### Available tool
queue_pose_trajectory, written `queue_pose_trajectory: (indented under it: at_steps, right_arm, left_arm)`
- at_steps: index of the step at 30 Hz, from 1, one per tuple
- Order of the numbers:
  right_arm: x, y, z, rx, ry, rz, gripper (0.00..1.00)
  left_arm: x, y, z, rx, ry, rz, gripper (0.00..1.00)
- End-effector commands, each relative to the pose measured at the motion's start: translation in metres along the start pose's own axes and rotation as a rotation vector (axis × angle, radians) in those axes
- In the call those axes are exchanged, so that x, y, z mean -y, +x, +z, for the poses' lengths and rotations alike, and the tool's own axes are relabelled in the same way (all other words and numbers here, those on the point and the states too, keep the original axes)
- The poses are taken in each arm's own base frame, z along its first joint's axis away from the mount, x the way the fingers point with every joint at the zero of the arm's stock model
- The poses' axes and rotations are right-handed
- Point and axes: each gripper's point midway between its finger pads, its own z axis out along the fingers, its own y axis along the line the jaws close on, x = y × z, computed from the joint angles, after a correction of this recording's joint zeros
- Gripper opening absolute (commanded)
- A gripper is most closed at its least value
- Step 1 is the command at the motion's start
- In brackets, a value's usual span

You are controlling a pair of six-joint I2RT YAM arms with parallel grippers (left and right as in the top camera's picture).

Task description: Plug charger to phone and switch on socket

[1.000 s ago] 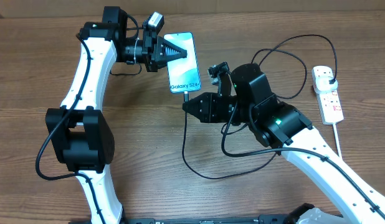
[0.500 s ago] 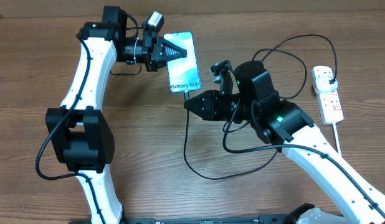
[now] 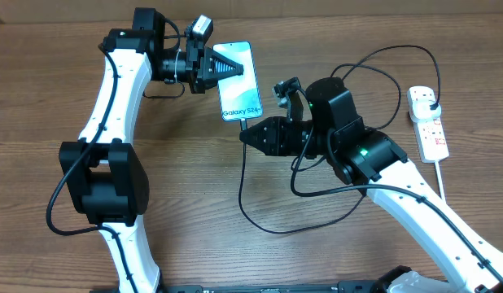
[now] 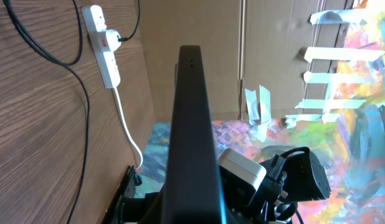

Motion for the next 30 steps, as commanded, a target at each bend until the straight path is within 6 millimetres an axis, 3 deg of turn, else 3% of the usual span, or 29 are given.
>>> queue_pose_trajectory:
  at_steps: [1, 19, 21, 22, 26, 30]
  right_arm:
    - [0.03, -0.03, -0.007, 0.122, 0.106, -0.006, 0.04]
    - [0.032, -0.031, -0.008, 0.122, 0.107, -0.009, 0.04]
    - [0.029, -0.028, -0.007, 0.105, 0.094, -0.006, 0.12]
    - [0.03, -0.025, -0.007, 0.094, 0.095, 0.001, 0.21]
    - [0.033, -0.019, -0.007, 0.069, 0.1, 0.017, 0.33]
    - [0.034, -0.016, -0.007, 0.054, 0.104, 0.027, 0.43]
  left_arm:
    - [0.018, 0.009, 0.013, -0.04, 0.069, -0.036, 0.04]
    - [0.018, 0.012, 0.02, -0.057, 0.07, -0.026, 0.04]
    - [0.018, 0.011, 0.02, -0.056, 0.071, -0.008, 0.04]
    - [0.018, 0.009, 0.018, -0.053, 0.071, 0.009, 0.04]
    - [0.014, 0.005, 0.015, -0.039, 0.046, 0.033, 0.04]
    - [-0.015, -0.003, 0.008, -0.001, -0.124, 0.039, 0.04]
